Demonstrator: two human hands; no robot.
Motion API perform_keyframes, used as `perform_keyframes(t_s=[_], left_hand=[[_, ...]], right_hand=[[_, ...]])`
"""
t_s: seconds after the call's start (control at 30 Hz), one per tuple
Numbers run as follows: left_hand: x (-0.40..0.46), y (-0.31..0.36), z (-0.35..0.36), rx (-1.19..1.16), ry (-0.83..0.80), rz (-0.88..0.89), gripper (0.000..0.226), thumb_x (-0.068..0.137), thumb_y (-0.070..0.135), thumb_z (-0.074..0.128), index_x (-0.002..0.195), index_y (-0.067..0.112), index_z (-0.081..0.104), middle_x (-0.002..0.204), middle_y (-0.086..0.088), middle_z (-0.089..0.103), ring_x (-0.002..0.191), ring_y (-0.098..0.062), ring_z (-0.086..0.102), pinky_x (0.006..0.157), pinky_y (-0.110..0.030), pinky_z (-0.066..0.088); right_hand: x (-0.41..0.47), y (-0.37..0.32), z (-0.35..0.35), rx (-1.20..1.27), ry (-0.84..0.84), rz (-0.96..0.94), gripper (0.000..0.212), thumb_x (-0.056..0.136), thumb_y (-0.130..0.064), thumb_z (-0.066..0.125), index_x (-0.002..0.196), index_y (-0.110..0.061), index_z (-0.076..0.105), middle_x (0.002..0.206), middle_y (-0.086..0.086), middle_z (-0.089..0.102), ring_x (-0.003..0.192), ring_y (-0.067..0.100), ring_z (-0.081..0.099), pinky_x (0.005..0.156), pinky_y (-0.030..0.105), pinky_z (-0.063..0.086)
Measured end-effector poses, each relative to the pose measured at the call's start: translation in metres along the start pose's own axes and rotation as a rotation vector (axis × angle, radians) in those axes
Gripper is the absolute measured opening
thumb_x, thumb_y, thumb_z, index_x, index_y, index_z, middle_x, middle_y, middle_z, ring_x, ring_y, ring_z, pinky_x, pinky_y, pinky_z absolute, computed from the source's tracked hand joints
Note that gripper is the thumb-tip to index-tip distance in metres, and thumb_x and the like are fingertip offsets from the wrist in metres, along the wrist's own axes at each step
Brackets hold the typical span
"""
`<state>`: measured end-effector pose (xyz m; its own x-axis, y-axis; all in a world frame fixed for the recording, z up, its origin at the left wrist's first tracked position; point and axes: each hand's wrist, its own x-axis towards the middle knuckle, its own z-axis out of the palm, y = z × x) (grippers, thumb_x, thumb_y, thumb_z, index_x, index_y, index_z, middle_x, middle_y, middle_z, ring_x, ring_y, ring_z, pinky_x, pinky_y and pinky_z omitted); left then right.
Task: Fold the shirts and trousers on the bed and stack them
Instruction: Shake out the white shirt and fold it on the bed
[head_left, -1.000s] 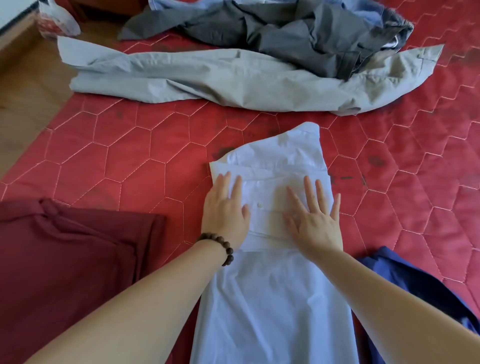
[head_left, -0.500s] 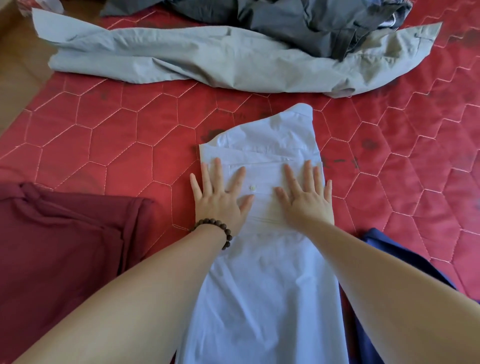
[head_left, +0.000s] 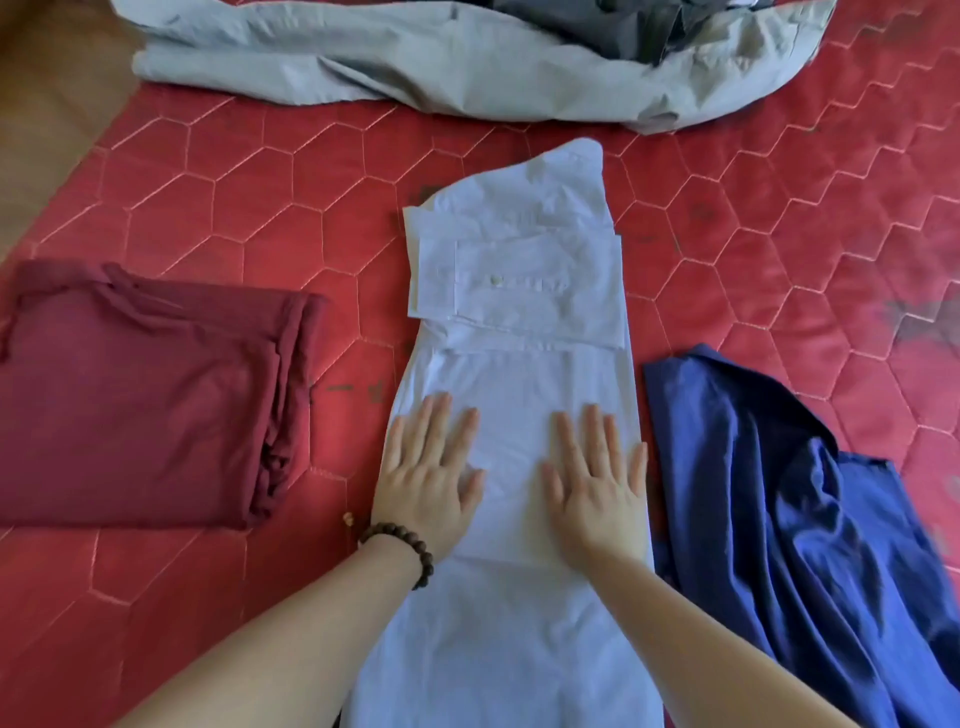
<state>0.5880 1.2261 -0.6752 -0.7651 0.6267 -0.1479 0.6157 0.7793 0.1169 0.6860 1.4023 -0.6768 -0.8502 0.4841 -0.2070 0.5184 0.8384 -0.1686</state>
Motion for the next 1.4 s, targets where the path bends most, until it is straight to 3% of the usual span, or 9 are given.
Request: perform_keyframes(t_s=[0.17, 0.33, 0.67, 0.77, 0.93, 1.2, 1.3, 1.37, 1.4], left_hand=[[-0.048, -0.018, 0.002, 0.010, -0.015, -0.040, 0.066, 0.092, 0.048, 0.028, 0.151, 0.020, 0.025, 0.160, -0.007, 0.015, 0.148, -0.025, 0.010, 0.117, -0.055, 0.013], [-0.099, 0.006, 0.010, 0.013, -0.067, 0.063, 0.071, 0.090, 0.054, 0.032, 0.153, 0.024, 0.020, 0.161, -0.007, 0.013, 0.148, -0.030, 0.006, 0.116, -0.059, 0.010], [-0.174, -0.049, 0.010, 0.059, -0.172, 0.423, 0.068, 0.095, 0.055, 0.029, 0.154, 0.023, 0.014, 0.162, -0.005, 0.009, 0.149, -0.025, 0.008, 0.117, -0.048, 0.014], [-0.175, -0.074, -0.003, 0.103, -0.199, 0.542, 0.061, 0.095, 0.045, 0.032, 0.152, 0.024, 0.021, 0.159, -0.006, 0.018, 0.147, -0.026, 0.017, 0.117, -0.045, 0.015], [-0.171, -0.093, -0.026, 0.200, -0.251, 0.687, 0.083, 0.070, 0.013, 0.073, 0.146, 0.021, 0.039, 0.153, -0.008, 0.033, 0.143, -0.027, 0.028, 0.113, -0.049, 0.031], [-0.156, -0.058, -0.048, -0.103, -0.043, 0.548, 0.034, 0.061, -0.004, 0.079, 0.090, 0.013, 0.077, 0.106, -0.009, 0.072, 0.113, -0.032, 0.062, 0.098, -0.051, 0.046], [-0.137, -0.051, -0.070, -0.462, -0.085, 0.290, 0.030, 0.070, -0.012, 0.066, 0.093, 0.005, 0.074, 0.104, -0.010, 0.071, 0.113, -0.032, 0.061, 0.104, -0.045, 0.040], [-0.109, -0.048, -0.090, -0.769, -0.101, -0.020, 0.029, 0.082, -0.007, 0.056, 0.096, 0.013, 0.071, 0.095, -0.011, 0.071, 0.090, -0.022, 0.063, 0.088, -0.036, 0.048], [-0.089, -0.047, -0.098, -0.905, -0.095, -0.141, 0.025, 0.087, -0.001, 0.053, 0.091, 0.017, 0.070, 0.086, -0.009, 0.070, 0.078, -0.017, 0.059, 0.076, -0.032, 0.048]], right_hand=[[-0.052, 0.017, 0.003, -0.009, -0.067, 0.107, 0.063, 0.092, -0.059, 0.004, 0.150, -0.039, -0.010, 0.161, -0.007, -0.012, 0.145, 0.010, -0.019, 0.117, 0.042, -0.010], [-0.107, -0.009, 0.015, -0.022, -0.101, -0.052, 0.064, 0.094, -0.059, 0.019, 0.150, -0.040, -0.006, 0.160, -0.004, -0.013, 0.147, 0.017, -0.015, 0.115, 0.050, -0.016], [-0.180, 0.040, 0.011, -0.063, -0.165, -0.239, 0.057, 0.097, -0.049, 0.025, 0.152, -0.034, 0.015, 0.160, 0.000, 0.013, 0.148, 0.022, 0.011, 0.118, 0.049, 0.005], [-0.183, 0.070, -0.008, -0.083, -0.213, -0.280, 0.056, 0.098, -0.031, 0.035, 0.151, -0.033, 0.017, 0.159, -0.004, 0.015, 0.147, 0.022, 0.016, 0.118, 0.046, 0.013], [-0.190, 0.108, -0.032, -0.170, -0.265, -0.312, 0.104, 0.067, 0.016, 0.062, 0.150, -0.028, 0.018, 0.159, -0.001, 0.013, 0.146, 0.023, 0.015, 0.119, 0.038, 0.006], [-0.172, 0.072, -0.040, -0.004, -0.110, -0.494, 0.061, 0.059, 0.014, 0.078, 0.115, -0.010, 0.070, 0.128, 0.010, 0.062, 0.122, 0.035, 0.055, 0.105, 0.054, 0.035], [-0.144, 0.054, -0.068, 0.327, -0.108, -0.202, 0.040, 0.072, 0.020, 0.061, 0.100, -0.007, 0.074, 0.099, 0.004, 0.074, 0.101, 0.025, 0.067, 0.104, 0.026, 0.037], [-0.113, 0.047, -0.092, 0.510, -0.122, -0.019, 0.037, 0.080, 0.011, 0.055, 0.088, -0.019, 0.074, 0.083, -0.010, 0.073, 0.082, 0.008, 0.066, 0.081, 0.003, 0.041], [-0.092, 0.045, -0.102, 0.583, -0.154, 0.071, 0.035, 0.084, 0.003, 0.053, 0.080, -0.027, 0.072, 0.075, -0.013, 0.072, 0.072, 0.002, 0.064, 0.069, 0.005, 0.044]])
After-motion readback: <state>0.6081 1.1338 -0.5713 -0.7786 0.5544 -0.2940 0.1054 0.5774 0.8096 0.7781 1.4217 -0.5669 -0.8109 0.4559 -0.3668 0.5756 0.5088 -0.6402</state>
